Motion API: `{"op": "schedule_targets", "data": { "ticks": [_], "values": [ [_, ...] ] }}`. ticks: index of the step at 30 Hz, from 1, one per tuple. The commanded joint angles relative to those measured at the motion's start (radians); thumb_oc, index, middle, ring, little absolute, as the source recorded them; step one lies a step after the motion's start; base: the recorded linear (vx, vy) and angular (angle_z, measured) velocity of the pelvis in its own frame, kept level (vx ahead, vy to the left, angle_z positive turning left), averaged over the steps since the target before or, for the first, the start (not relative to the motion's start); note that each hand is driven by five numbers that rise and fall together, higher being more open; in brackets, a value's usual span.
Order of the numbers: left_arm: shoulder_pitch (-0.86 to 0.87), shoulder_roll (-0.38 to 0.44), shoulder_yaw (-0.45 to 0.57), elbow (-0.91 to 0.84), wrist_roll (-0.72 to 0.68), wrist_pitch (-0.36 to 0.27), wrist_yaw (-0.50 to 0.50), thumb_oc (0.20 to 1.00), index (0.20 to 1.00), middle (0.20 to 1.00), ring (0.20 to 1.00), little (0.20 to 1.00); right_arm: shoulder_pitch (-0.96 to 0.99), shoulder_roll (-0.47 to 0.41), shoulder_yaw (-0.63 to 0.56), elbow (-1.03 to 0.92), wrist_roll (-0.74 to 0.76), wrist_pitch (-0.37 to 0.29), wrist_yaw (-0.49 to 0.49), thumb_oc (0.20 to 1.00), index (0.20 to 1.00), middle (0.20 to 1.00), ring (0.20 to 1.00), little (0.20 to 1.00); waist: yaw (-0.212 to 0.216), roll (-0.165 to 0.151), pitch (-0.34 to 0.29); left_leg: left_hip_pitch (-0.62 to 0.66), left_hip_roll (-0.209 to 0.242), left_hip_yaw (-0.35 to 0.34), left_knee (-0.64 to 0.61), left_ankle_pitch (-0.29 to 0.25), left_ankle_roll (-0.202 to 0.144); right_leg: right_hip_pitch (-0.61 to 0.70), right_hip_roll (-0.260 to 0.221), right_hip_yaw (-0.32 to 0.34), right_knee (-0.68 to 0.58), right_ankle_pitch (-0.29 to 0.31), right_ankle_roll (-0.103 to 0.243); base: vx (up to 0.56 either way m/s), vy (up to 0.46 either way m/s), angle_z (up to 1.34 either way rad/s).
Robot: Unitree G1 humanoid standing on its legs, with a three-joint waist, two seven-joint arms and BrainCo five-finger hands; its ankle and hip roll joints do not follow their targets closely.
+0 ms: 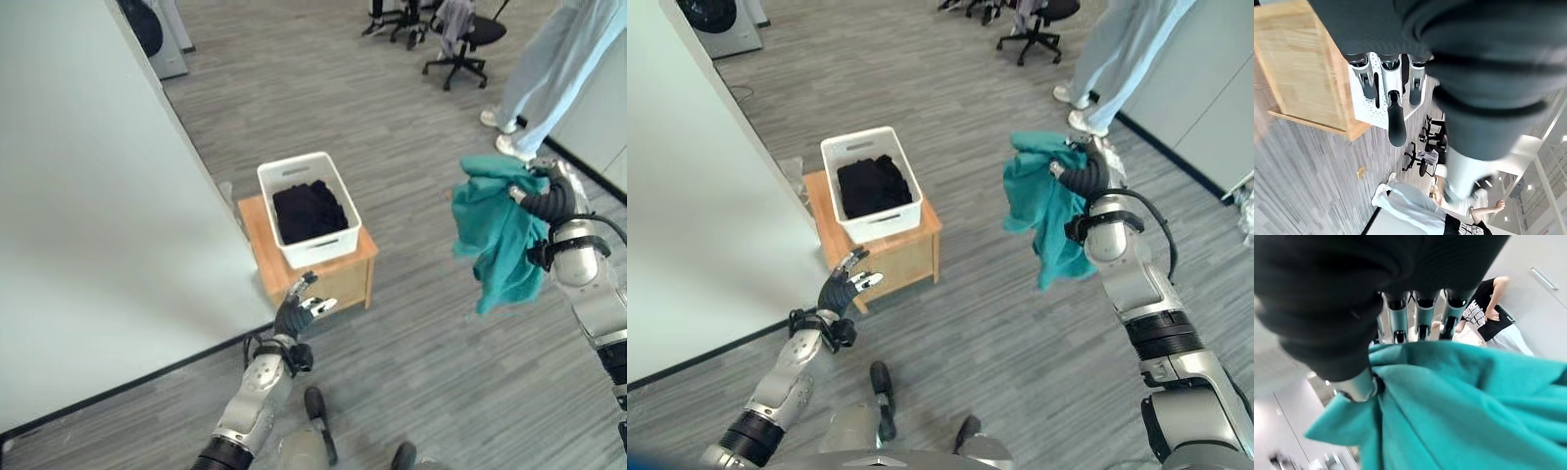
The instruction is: Pick up bed clothes into laundry basket.
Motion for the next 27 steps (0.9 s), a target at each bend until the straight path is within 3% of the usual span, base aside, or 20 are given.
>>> {"op": "schedule_targets", "data": {
  "ticks": [1, 2, 3, 4, 5, 6, 7, 8, 9, 10, 11, 13, 14, 15, 19, 22, 27],
  "values": [
    [0.036, 0.022, -0.007, -0.124, -0.032, -0.037, -0.021, 0.2, 0.2, 0.2, 0.2, 0.2, -0.114, -0.068, -0.043, -0.052, 0.026, -0.045, -0.012, 0.2, 0.2, 0.2, 0.2, 0.2, 0.038, 0.011, -0.073, 0.063, 0.027, -0.023, -0.031, 0.025, -0.026, 0.059, -0.033, 0.022, 0.028, -0.12, 0.071, 0.61, 0.116, 0.52],
    [0.047, 0.03, -0.004, -0.134, -0.034, -0.032, -0.025, 0.2, 0.2, 0.2, 0.2, 0.2, -0.113, -0.068, -0.046, -0.042, 0.001, -0.044, -0.006, 0.2, 0.2, 0.2, 0.2, 0.2, 0.065, -0.003, -0.096, 0.081, -0.009, -0.037, -0.028, 0.041, -0.003, 0.075, -0.056, 0.026, 0.131, -0.134, 0.084, 0.46, 0.124, 0.34],
    [0.045, 0.039, -0.012, -0.136, -0.034, -0.03, -0.025, 0.2, 0.2, 0.2, 0.2, 0.2, -0.111, -0.07, -0.05, -0.044, -0.011, -0.04, -0.007, 0.2, 0.2, 0.2, 0.2, 0.2, 0.065, -0.012, -0.098, 0.104, -0.03, -0.037, -0.031, 0.02, 0.017, 0.053, -0.083, 0.03, 0.239, -0.129, 0.096, 0.46, 0.142, -0.03],
    [0.045, 0.04, -0.013, -0.136, -0.034, -0.03, -0.024, 0.2, 0.2, 0.2, 0.2, 0.2, -0.109, -0.069, -0.052, -0.045, -0.011, -0.039, -0.007, 0.2, 0.2, 0.2, 0.2, 0.2, 0.067, -0.015, -0.098, 0.105, -0.036, -0.036, -0.031, 0.016, 0.02, 0.047, -0.092, 0.032, 0.255, -0.136, 0.101, 0.35, 0.2, 0.04],
    [0.035, 0.045, -0.017, -0.128, -0.031, -0.026, -0.014, 0.2, 0.2, 0.2, 0.2, 0.2, -0.109, -0.073, -0.063, -0.061, -0.02, -0.032, -0.004, 0.2, 0.2, 0.2, 0.2, 0.2, 0.046, -0.022, -0.086, 0.155, -0.064, -0.054, -0.036, -0.018, 0.051, -0.023, -0.157, 0.05, 0.464, -0.084, 0.132, 0.3, 0.191, 0.2],
    [0.025, 0.048, -0.021, -0.12, -0.026, -0.025, -0.012, 0.2, 0.2, 0.2, 0.2, 0.2, -0.112, -0.075, -0.07, -0.073, -0.023, -0.032, -0.009, 0.2, 0.2, 0.2, 0.2, 0.2, 0.03, -0.028, -0.079, 0.178, -0.08, -0.067, -0.036, -0.037, 0.065, -0.077, -0.185, 0.082, 0.569, -0.034, 0.154, 0.3, 0.192, 0.41],
    [0.023, 0.047, -0.021, -0.119, -0.025, -0.025, -0.011, 0.2, 0.2, 0.2, 0.2, 0.2, -0.113, -0.075, -0.071, -0.074, -0.023, -0.031, -0.009, 0.2, 0.2, 0.2, 0.2, 0.2, 0.031, -0.031, -0.079, 0.176, -0.085, -0.065, -0.036, -0.04, 0.068, -0.086, -0.194, 0.087, 0.581, -0.036, 0.16, 0.15, 0.096, 0.67],
    [0.018, 0.052, -0.024, -0.121, -0.018, -0.028, -0.007, 0.2, 0.2, 0.2, 0.2, 0.2, -0.118, -0.078, -0.079, -0.096, -0.025, -0.032, -0.016, 0.2, 0.2, 0.2, 0.2, 0.2, 0.011, -0.031, -0.07, 0.196, -0.092, -0.083, -0.036, -0.054, 0.074, -0.139, -0.199, 0.131, 0.639, -0.007, 0.161, 0.11, 0.048, 0.97],
    [0.011, 0.052, -0.022, -0.123, -0.018, -0.031, -0.005, 0.2, 0.2, 0.2, 0.2, 0.2, -0.122, -0.086, -0.086, -0.113, -0.029, -0.034, -0.02, 0.2, 0.2, 0.2, 0.2, 0.2, 0.002, -0.029, -0.062, 0.206, -0.097, -0.096, -0.036, -0.065, 0.078, -0.188, -0.203, 0.164, 0.661, -0.014, 0.162, 0.21, -0.011, 0.85],
    [0.0, 0.055, -0.023, -0.127, -0.018, -0.034, -0.008, 0.2, 0.2, 0.2, 0.2, 0.2, -0.132, -0.098, -0.105, -0.131, -0.017, -0.039, -0.03, 0.2, 0.2, 0.2, 0.2, 0.2, -0.012, -0.024, -0.047, 0.221, -0.096, -0.123, -0.036, -0.071, 0.072, -0.237, -0.191, 0.191, 0.607, -0.057, 0.144, 0.14, -0.16, 0.89],
    [-0.001, 0.057, -0.026, -0.132, -0.019, -0.034, -0.021, 0.219, 0.219, 0.219, 0.219, 0.219, -0.128, -0.11, -0.121, -0.153, 0.0, -0.043, -0.034, 0.2, 0.2, 0.2, 0.2, 0.2, -0.02, -0.017, -0.039, 0.214, -0.077, -0.141, -0.036, -0.056, 0.064, -0.251, -0.163, 0.196, 0.461, -0.081, 0.106, 0.15, -0.245, 0.73],
    [0.001, 0.056, -0.034, -0.132, -0.014, -0.033, -0.025, 0.2, 0.2, 0.2, 0.2, 0.2, -0.107, -0.116, -0.138, -0.166, 0.006, -0.045, -0.038, 0.2, 0.2, 0.2, 0.2, 0.2, -0.028, -0.023, -0.038, 0.215, -0.079, -0.172, -0.036, -0.059, 0.058, -0.249, -0.138, 0.227, 0.372, -0.077, 0.101, 0.13, -0.213, 0.92],
    [-0.003, 0.048, -0.045, -0.117, -0.008, -0.029, -0.036, 0.2, 0.2, 0.2, 0.2, 0.2, -0.08, -0.147, -0.162, -0.183, 0.007, -0.043, -0.043, 0.2, 0.2, 0.2, 0.2, 0.2, -0.051, -0.039, -0.037, 0.222, -0.09, -0.228, -0.036, -0.075, 0.048, -0.277, -0.106, 0.34, 0.245, -0.045, 0.113, 0.17, -0.196, 0.84],
    [-0.003, 0.047, -0.048, -0.111, -0.003, -0.026, -0.043, 0.2, 0.2, 0.2, 0.2, 0.2, -0.072, -0.155, -0.168, -0.18, 0.006, -0.041, -0.04, 0.2, 0.2, 0.2, 0.2, 0.2, -0.05, -0.044, -0.042, 0.219, -0.09, -0.239, -0.036, -0.076, 0.045, -0.278, -0.109, 0.355, 0.199, -0.025, 0.113, 0.17, -0.193, 0.91],
    [0.016, 0.038, -0.039, -0.101, 0.004, -0.024, -0.051, 0.2, 0.2, 0.2, 0.2, 0.2, -0.075, -0.139, -0.155, -0.161, -0.009, -0.033, -0.027, 0.2, 0.2, 0.2, 0.2, 0.2, -0.03, -0.072, -0.069, 0.239, -0.097, -0.257, -0.036, -0.094, 0.042, -0.228, -0.131, 0.341, 0.108, 0.029, 0.126, 0.11, -0.111, 0.99],
    [0.024, 0.038, -0.034, -0.107, 0.003, -0.025, -0.051, 0.2, 0.2, 0.2, 0.2, 0.2, -0.079, -0.13, -0.138, -0.151, -0.012, -0.033, -0.018, 0.2, 0.2, 0.2, 0.2, 0.2, -0.022, -0.077, -0.078, 0.243, -0.097, -0.263, -0.036, -0.095, 0.04, -0.21, -0.13, 0.337, 0.09, 0.035, 0.125, 0.1, -0.078, 0.01],
    [0.079, 0.033, -0.022, -0.102, -0.019, -0.022, -0.054, 0.2, 0.2, 0.2, 0.2, 0.2, -0.18, 0.016, 0.056, -0.009, -0.015, -0.029, 0.043, 0.2, 0.2, 0.2, 0.2, 0.2, 0.034, -0.083, -0.095, 0.25, -0.087, -0.288, -0.036, -0.092, 0.025, -0.139, -0.122, 0.276, 0.027, 0.051, 0.115, 0.11, -0.083, -0.04]
  ]
}}
